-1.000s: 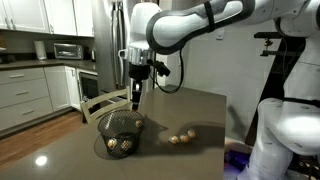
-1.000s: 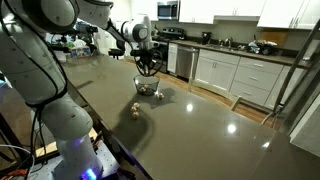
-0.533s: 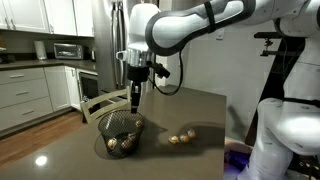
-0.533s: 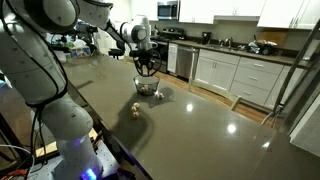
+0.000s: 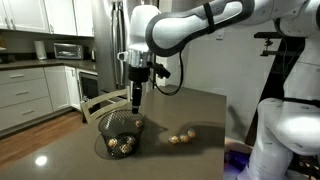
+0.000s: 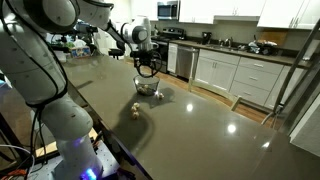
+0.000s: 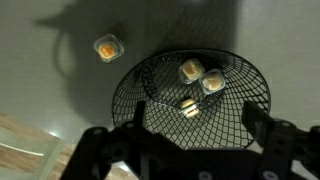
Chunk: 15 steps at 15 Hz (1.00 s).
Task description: Pick up the all candy from the table and put them in the black basket.
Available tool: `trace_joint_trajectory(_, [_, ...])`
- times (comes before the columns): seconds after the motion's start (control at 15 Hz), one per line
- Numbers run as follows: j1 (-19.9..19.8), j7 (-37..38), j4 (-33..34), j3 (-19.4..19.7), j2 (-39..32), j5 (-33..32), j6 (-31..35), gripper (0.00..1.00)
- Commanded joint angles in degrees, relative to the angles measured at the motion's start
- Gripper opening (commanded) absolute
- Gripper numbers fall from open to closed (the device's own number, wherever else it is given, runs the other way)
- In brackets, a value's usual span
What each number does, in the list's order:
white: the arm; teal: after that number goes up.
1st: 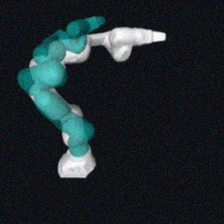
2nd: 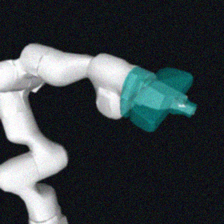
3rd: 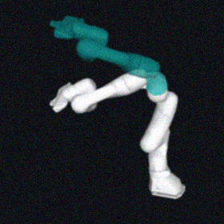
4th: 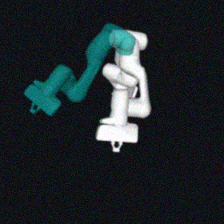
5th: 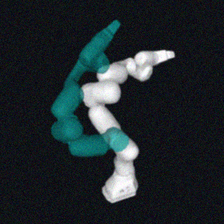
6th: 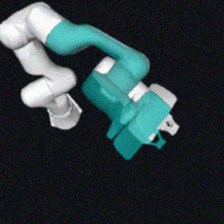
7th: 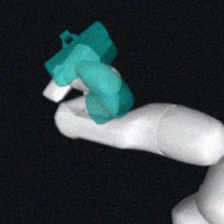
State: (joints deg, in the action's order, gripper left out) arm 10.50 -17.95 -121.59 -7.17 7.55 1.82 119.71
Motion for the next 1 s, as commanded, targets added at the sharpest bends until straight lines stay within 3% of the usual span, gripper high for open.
trace_joint_trajectory(0.0, [-1.43,0.60,-1.88,0.85,1.37,-0.86,1.50,1.00])
trace_joint_trajectory(0.93, [-6.73,7.79,-7.37,4.60,4.75,-7.07,-5.03,1.00])
